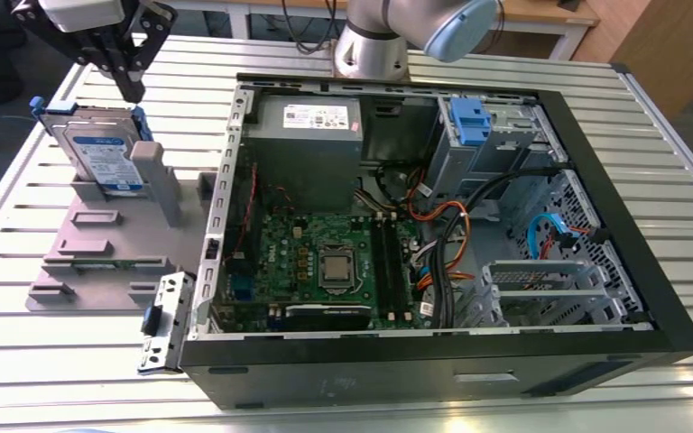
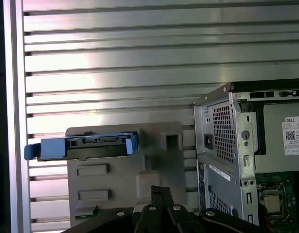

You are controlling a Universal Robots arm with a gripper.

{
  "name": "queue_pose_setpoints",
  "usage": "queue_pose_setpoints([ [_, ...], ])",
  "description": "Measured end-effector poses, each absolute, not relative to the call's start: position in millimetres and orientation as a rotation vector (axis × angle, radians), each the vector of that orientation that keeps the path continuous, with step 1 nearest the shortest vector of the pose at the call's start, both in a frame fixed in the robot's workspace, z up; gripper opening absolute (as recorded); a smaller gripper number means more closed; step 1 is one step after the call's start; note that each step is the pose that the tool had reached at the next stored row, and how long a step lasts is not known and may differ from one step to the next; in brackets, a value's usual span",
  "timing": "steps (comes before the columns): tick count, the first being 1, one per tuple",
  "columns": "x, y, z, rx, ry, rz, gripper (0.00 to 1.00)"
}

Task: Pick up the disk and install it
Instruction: 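Reach for the disk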

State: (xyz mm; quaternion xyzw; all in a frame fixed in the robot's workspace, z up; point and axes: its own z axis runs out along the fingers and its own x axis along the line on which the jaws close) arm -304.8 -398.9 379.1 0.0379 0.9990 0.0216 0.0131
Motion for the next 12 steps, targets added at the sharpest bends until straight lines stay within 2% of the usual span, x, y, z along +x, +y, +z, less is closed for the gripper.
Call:
queue_pose_setpoints([
  [12,-308.0,-398.9,378.7,0.118,3.112,0.067,0.11],
])
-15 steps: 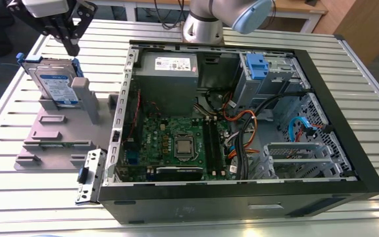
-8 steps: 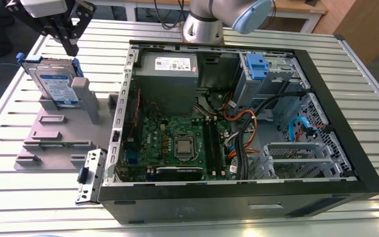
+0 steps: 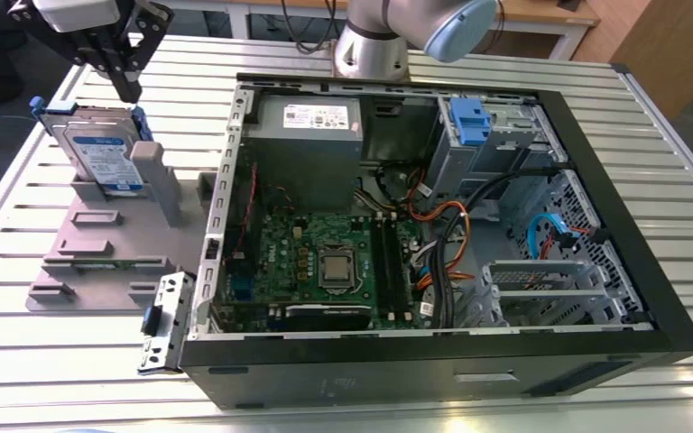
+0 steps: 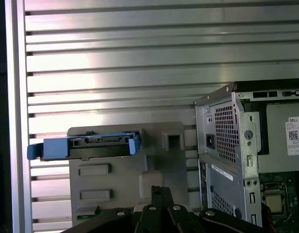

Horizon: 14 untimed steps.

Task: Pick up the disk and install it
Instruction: 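Reach for the disk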

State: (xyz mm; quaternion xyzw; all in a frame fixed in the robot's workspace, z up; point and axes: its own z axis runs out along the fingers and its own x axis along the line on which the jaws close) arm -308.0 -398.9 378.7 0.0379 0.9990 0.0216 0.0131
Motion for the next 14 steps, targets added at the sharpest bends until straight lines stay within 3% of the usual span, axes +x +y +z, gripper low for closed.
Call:
queue_pose_setpoints([
  [14,-311.6,-398.9,378.3,0.118,3.112,0.067,0.11],
])
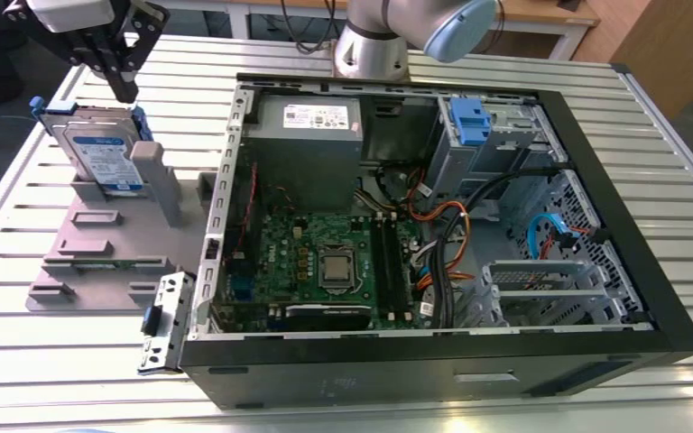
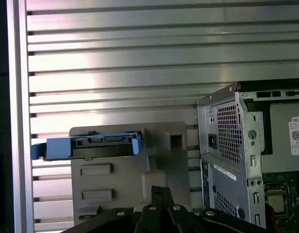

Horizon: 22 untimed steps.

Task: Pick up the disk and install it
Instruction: 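Reach for the disk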

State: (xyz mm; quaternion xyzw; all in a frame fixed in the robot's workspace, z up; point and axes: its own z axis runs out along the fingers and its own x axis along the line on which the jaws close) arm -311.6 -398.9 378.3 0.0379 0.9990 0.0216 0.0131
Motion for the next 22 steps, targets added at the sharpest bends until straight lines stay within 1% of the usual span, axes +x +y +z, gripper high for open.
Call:
queue_pose_setpoints([
  [19,-318.7,-398.9,377.4,0.118,3.114,0.067,0.11],
  [22,-319.9,-399.0,377.0,0.118,3.131,0.058,0.11],
])
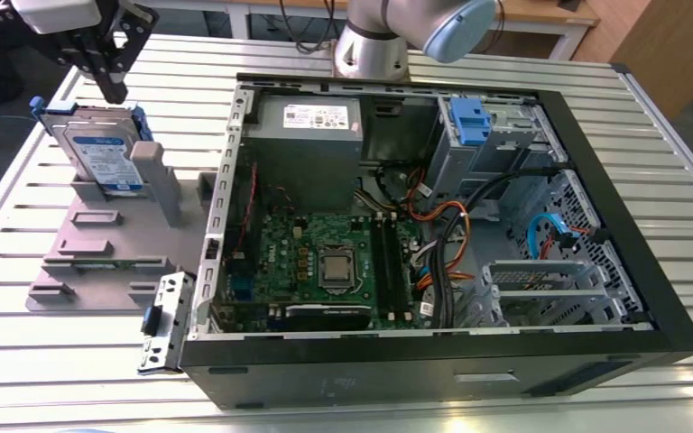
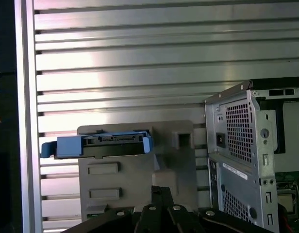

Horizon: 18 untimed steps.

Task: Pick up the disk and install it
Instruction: 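Reach for the disk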

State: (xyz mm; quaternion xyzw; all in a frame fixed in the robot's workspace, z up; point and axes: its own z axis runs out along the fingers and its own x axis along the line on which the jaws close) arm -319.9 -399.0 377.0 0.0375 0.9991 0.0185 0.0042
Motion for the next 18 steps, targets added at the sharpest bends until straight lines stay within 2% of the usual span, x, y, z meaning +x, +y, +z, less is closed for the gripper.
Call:
queue_pose_setpoints([
  [5,-321.2,-398.9,376.5,0.104,3.152,0.029,0.11],
  [18,-329.7,-398.9,376.4,0.100,3.152,0.028,0.11],
])
